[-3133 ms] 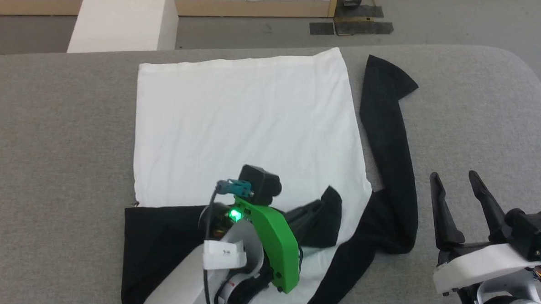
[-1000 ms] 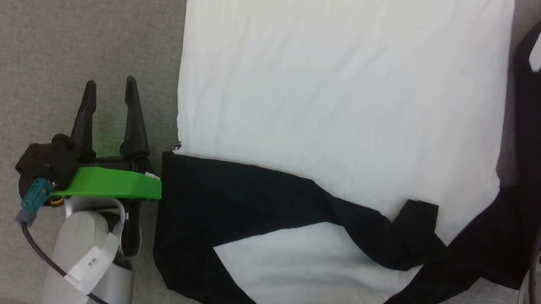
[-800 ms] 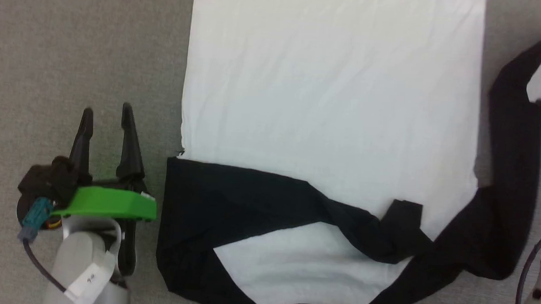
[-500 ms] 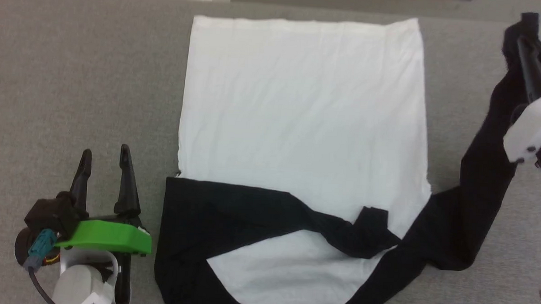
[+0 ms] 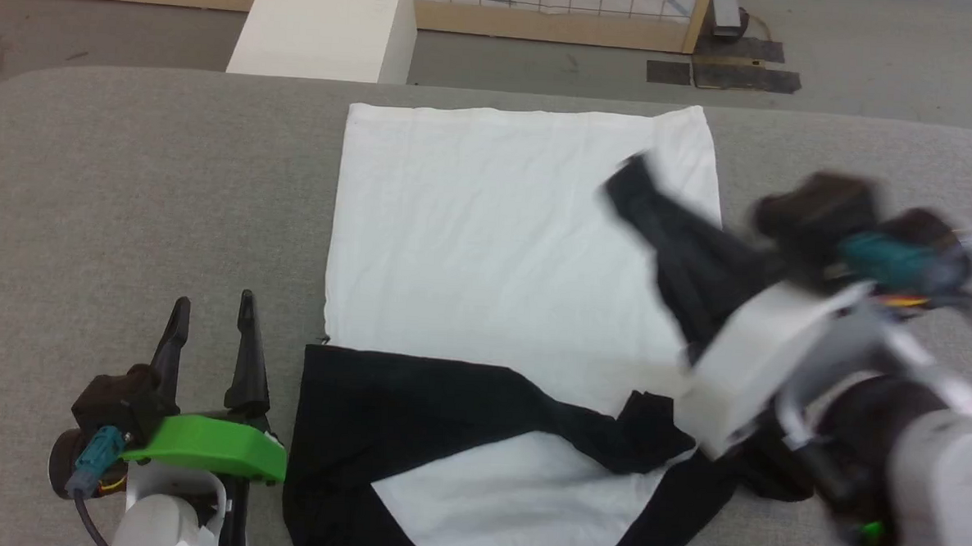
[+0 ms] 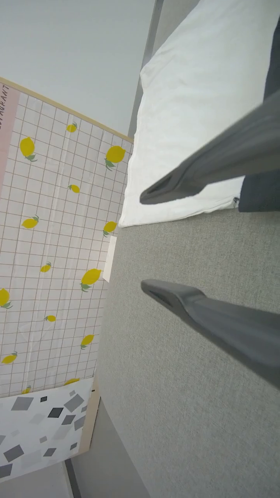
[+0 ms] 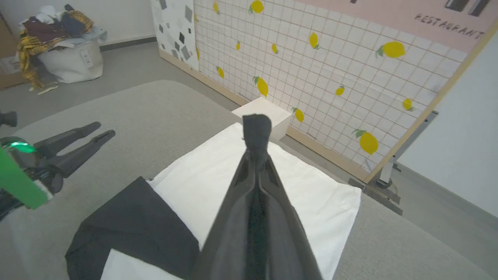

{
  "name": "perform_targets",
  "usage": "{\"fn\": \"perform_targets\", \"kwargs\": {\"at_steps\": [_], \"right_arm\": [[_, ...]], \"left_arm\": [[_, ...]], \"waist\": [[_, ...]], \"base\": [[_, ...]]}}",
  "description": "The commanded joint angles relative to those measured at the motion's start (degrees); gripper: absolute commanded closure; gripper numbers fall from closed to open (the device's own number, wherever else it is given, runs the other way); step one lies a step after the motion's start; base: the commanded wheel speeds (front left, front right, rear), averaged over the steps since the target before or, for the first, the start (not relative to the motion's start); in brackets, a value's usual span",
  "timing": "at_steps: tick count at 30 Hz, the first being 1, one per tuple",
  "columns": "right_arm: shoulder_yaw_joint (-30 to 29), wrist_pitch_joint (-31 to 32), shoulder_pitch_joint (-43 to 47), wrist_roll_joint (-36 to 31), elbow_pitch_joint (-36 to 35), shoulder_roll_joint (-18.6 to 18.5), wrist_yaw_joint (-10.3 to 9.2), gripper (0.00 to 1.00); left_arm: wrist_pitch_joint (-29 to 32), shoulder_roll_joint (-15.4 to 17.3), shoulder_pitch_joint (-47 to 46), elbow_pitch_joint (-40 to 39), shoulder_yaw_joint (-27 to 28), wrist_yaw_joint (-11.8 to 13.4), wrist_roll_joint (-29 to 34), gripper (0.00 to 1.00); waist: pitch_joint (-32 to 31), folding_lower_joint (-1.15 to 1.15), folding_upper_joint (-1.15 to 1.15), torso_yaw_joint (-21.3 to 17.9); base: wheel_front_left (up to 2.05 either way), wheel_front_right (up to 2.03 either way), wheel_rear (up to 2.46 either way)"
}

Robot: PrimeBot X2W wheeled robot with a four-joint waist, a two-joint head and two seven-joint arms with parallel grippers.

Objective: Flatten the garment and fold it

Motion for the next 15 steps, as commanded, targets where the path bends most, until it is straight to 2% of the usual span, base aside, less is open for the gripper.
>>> {"fn": "perform_targets", "kwargs": {"at_steps": [1, 8, 15], "right_arm": [[2.0, -0.4, 0.5, 0.7, 0.8, 0.5, -0.09, 1.00], [15.0, -4.1, -2.2, 4.3, 12.0, 3.9, -0.09, 1.00], [23.7, -9.3, -5.2, 6.2, 26.8, 7.0, -0.09, 1.00]], "left_arm": [[0.0, 0.5, 0.9, 0.2, -0.1, -0.4, -0.5, 0.00], [0.1, 0.4, -0.1, 0.5, -0.8, -0.2, -1.0, 0.00], [-0.1, 0.0, -1.6, 1.4, -1.7, -0.3, -1.9, 0.00]], "waist": [[0.1, 0.00, 0.63, 0.4], [1.6, 0.00, 0.63, 2.1], [4.1, 0.00, 0.63, 3.8]], "base": [[0.00, 0.00, 0.00], [0.00, 0.00, 0.00], [0.00, 0.00, 0.00]]}}
